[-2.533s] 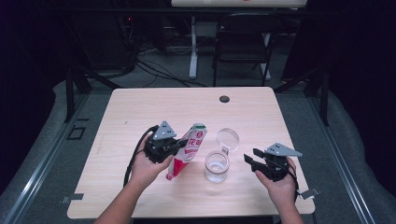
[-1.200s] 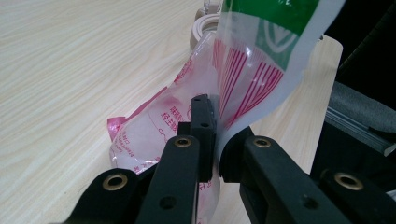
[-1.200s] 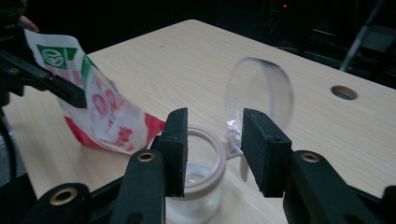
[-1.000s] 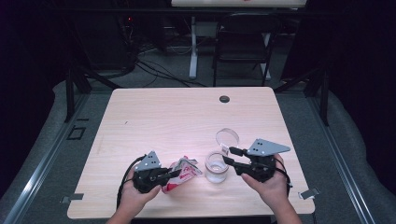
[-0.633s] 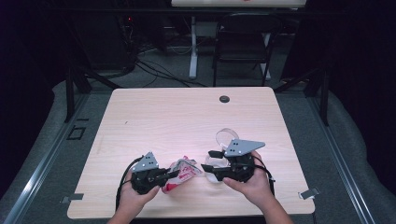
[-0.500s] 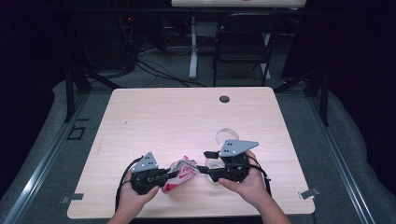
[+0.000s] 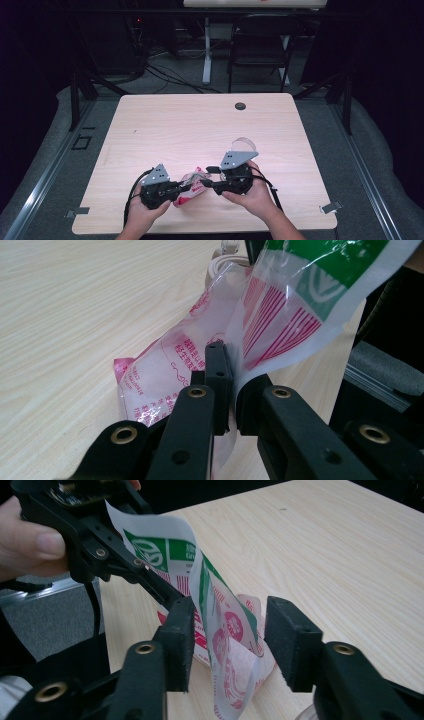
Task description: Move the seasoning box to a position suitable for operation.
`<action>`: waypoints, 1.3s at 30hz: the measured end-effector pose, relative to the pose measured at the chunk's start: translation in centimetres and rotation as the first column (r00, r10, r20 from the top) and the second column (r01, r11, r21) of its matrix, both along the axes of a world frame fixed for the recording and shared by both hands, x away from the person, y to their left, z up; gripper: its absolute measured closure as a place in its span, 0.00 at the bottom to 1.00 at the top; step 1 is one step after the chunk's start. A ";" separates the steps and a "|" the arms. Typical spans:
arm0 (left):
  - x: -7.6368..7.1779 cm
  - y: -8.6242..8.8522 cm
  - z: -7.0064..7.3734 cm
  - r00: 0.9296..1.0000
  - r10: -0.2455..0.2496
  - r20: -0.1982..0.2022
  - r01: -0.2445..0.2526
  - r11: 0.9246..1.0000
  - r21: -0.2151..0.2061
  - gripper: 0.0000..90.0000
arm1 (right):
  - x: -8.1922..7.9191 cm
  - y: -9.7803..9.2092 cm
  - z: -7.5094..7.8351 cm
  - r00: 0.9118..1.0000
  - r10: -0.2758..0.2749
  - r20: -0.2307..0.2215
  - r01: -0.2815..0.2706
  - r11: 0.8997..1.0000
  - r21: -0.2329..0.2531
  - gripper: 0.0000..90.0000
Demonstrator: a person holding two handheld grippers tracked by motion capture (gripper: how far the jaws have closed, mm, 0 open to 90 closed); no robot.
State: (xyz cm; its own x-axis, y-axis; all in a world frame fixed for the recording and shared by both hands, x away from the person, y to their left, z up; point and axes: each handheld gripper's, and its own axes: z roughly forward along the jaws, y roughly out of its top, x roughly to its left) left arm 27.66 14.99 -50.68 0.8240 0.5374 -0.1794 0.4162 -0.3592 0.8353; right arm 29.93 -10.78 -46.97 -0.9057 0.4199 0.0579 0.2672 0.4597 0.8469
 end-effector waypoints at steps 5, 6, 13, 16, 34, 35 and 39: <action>0.0 0.1 -0.1 1.000 0.003 0.000 -0.003 1.000 -0.011 0.97 | 0.3 0.3 -0.6 1.000 0.008 -0.007 -0.008 1.000 -0.024 0.70; 0.0 0.1 -0.1 1.000 0.001 -0.002 -0.001 1.000 -0.011 0.97 | 0.3 0.4 -0.7 1.000 0.009 -0.007 -0.009 0.999 -0.030 0.72; 0.0 0.1 -0.1 1.000 0.002 0.000 -0.002 1.000 -0.010 0.97 | 0.5 0.6 -1.0 1.000 0.018 -0.012 -0.019 0.998 -0.053 0.79; 0.0 0.1 -0.1 1.000 0.000 0.002 0.000 1.000 -0.008 0.97 | 0.5 0.7 -1.1 1.000 0.022 -0.012 -0.023 0.997 -0.069 0.81; -0.1 0.1 0.0 1.000 0.002 0.006 -0.002 1.000 -0.001 0.96 | 0.6 1.0 -1.3 1.000 0.015 -0.011 -0.016 0.995 -0.103 1.00; -0.2 0.1 0.0 1.000 0.004 0.009 -0.004 1.000 -0.001 0.96 | 0.6 1.0 -1.3 1.000 0.015 -0.011 -0.016 0.994 -0.104 1.00; -0.4 0.3 0.1 1.000 0.011 0.022 -0.011 1.000 -0.007 0.94 | 0.5 1.3 -1.1 1.000 0.004 -0.003 -0.004 0.994 -0.109 1.00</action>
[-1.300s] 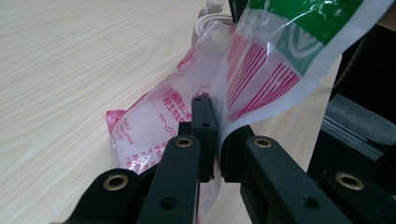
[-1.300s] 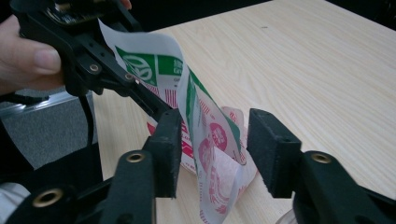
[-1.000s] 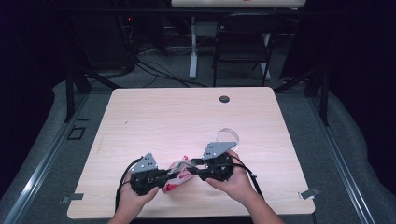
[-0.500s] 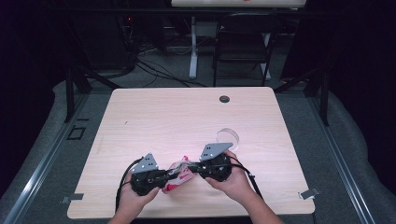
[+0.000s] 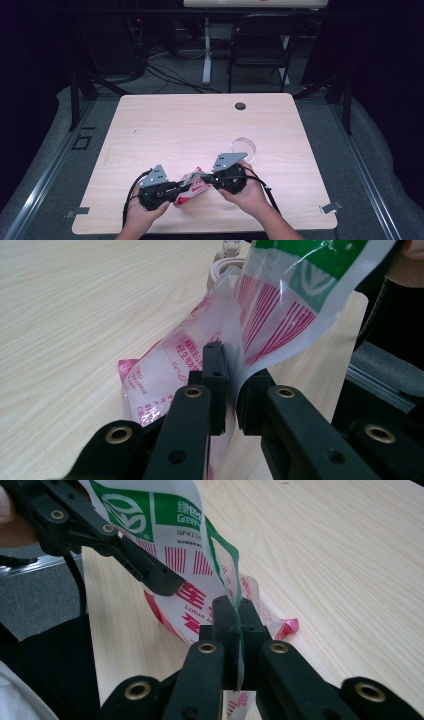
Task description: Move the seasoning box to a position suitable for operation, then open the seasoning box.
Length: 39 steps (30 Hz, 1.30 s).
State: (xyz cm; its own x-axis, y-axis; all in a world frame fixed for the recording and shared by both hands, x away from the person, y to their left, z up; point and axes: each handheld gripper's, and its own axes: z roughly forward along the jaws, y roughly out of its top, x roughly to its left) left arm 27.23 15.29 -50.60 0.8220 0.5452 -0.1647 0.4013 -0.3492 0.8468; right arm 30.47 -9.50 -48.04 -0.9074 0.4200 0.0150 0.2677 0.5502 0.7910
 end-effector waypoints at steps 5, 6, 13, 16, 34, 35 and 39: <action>-0.3 0.3 0.1 1.000 -0.001 0.010 0.001 1.000 -0.014 0.87 | -0.1 0.3 0.3 1.000 -0.003 0.010 0.002 1.000 0.007 1.00; -0.4 0.3 0.1 1.000 0.007 0.022 -0.006 1.000 -0.015 0.86 | -0.1 0.3 0.4 1.000 -0.002 0.014 0.002 1.000 0.005 1.00; -0.6 0.4 -0.3 0.999 0.020 0.043 -0.020 1.000 0.001 0.66 | -0.1 0.5 0.8 1.000 -0.006 0.025 0.006 1.000 0.002 1.00; -0.9 0.3 -0.8 0.997 0.030 0.064 -0.032 0.999 0.023 0.60 | 0.0 0.4 0.8 0.999 -0.008 0.031 0.007 1.000 0.007 1.00; -0.7 -0.5 -4.3 0.991 0.081 0.105 -0.093 0.989 0.117 0.46 | -0.1 0.5 0.8 0.999 -0.007 0.039 0.006 1.000 0.025 1.00; -0.6 -0.4 -4.5 0.991 0.092 0.096 -0.102 0.989 0.111 0.44 | -0.1 0.5 0.8 0.999 -0.008 0.038 0.007 1.000 0.026 1.00; -0.5 -0.7 -5.0 0.991 0.119 0.059 -0.124 0.986 0.112 0.36 | -0.1 0.5 0.8 0.999 -0.007 0.036 0.006 1.000 0.028 1.00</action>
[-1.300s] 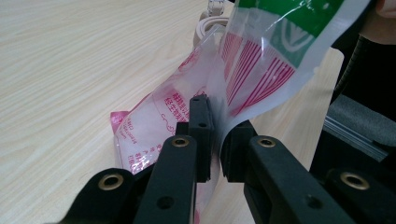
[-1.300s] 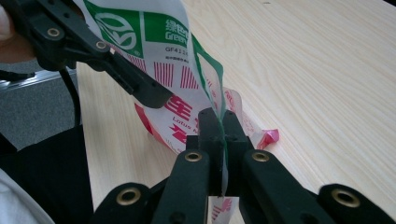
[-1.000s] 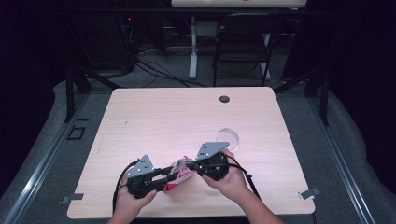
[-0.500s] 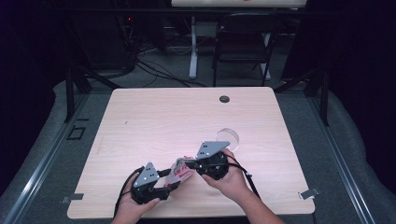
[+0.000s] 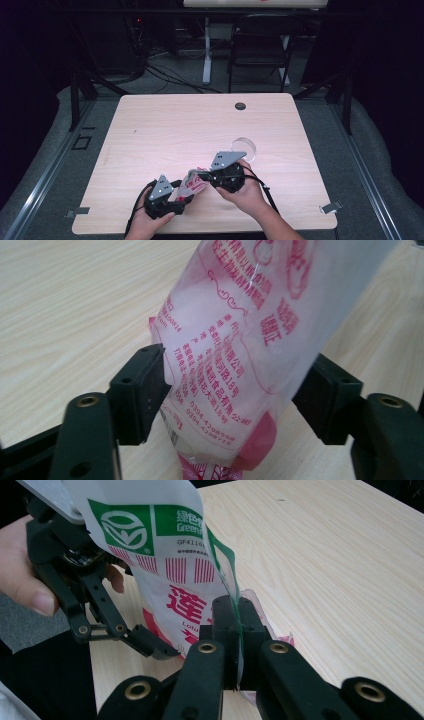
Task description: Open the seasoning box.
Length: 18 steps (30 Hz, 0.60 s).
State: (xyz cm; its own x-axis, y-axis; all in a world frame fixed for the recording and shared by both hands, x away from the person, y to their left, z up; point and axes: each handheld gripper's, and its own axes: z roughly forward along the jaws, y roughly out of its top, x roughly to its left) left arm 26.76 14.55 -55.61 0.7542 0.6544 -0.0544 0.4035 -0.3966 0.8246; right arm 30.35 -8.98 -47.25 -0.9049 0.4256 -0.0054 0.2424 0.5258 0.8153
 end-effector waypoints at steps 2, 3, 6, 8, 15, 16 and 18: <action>0.2 -0.1 -0.2 1.000 0.008 -0.014 -0.008 1.000 0.004 0.33 | 0.0 0.0 0.0 1.000 -0.002 -0.001 0.002 1.000 0.001 1.00; 0.3 -0.2 -0.3 1.000 0.012 -0.019 -0.012 1.000 0.010 0.31 | 0.0 0.0 0.0 1.000 -0.002 -0.001 0.002 1.000 -0.001 1.00; 0.6 -0.3 -0.7 0.999 0.028 -0.030 -0.027 0.999 0.023 0.30 | 0.0 -0.1 -0.1 1.000 -0.003 -0.003 0.003 1.000 0.003 1.00; 0.8 -0.4 -1.0 0.999 0.033 -0.038 -0.032 0.999 0.030 0.29 | -0.1 -0.1 -0.1 1.000 -0.003 0.002 0.003 1.000 0.004 1.00; 1.4 -0.9 -2.0 0.993 0.063 -0.104 -0.061 0.998 0.018 0.27 | -0.3 -0.4 -0.3 1.000 -0.005 -0.001 0.006 1.000 0.016 1.00; 1.4 -1.1 -2.1 0.993 0.063 -0.101 -0.061 0.998 0.025 0.27 | -0.3 -0.5 -0.4 1.000 -0.004 0.001 0.004 1.000 0.015 1.00; 1.5 -1.3 -2.3 0.993 0.063 -0.102 -0.060 0.998 0.033 0.27 | -0.3 -0.6 -0.5 1.000 -0.006 -0.002 0.006 1.000 0.025 1.00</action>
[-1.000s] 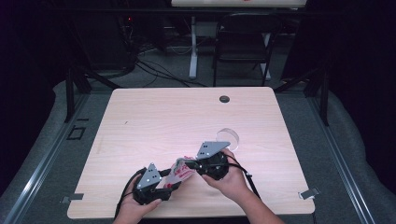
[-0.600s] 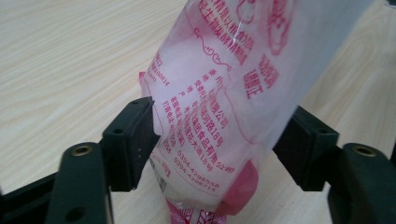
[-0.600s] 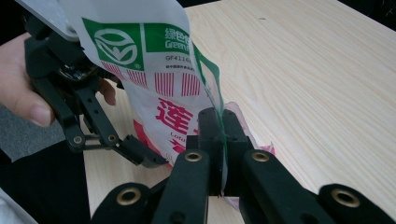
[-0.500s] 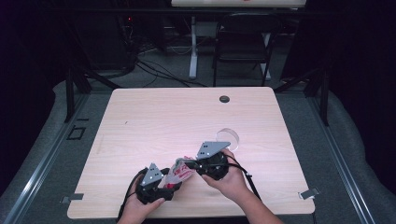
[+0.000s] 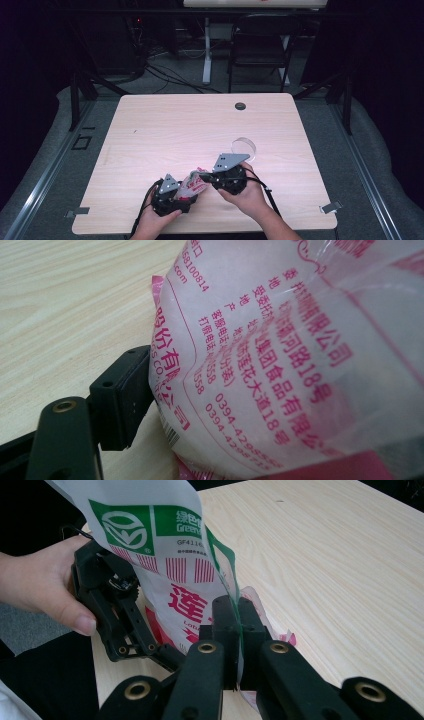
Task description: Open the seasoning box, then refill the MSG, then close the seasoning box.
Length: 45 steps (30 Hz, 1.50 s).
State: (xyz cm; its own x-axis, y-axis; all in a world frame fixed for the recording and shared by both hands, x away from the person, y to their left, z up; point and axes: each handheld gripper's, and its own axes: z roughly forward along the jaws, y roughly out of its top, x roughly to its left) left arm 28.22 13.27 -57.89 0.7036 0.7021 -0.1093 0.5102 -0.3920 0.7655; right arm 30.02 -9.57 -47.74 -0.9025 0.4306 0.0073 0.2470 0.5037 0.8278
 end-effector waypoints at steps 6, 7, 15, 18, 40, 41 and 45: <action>0.3 -0.4 -0.7 1.000 0.010 -0.020 -0.010 1.000 0.017 0.26 | -0.1 -0.3 -0.2 1.000 -0.001 -0.002 0.001 1.000 0.008 1.00; 0.4 -0.5 -0.8 1.000 0.014 -0.019 -0.014 1.000 0.025 0.26 | -0.2 -0.4 -0.2 1.000 0.000 -0.002 0.000 1.000 0.005 1.00; 0.4 -0.8 -0.9 1.000 0.015 -0.019 -0.014 0.998 0.065 0.28 | -0.3 -0.6 -0.4 1.000 -0.003 -0.002 0.003 1.000 0.011 1.00; 0.4 -1.0 -0.9 1.000 0.014 -0.015 -0.013 0.997 0.072 0.29 | -0.3 -0.7 -0.4 1.000 -0.004 -0.004 0.004 1.000 0.013 1.00; 0.1 -0.9 -0.8 1.000 0.024 0.014 -0.025 0.996 0.083 0.47 | -0.3 -0.5 -0.3 1.000 -0.001 -0.003 0.001 1.000 0.009 1.00; 0.1 -0.9 -0.8 0.999 0.027 0.018 -0.029 0.996 0.081 0.48 | -0.3 -0.5 -0.3 1.000 0.001 -0.006 -0.001 1.000 0.014 1.00; 0.1 -0.9 -0.8 0.999 0.024 0.023 -0.026 0.997 0.079 0.51 | -0.3 -0.4 -0.3 1.000 0.003 -0.001 -0.003 1.000 0.012 1.00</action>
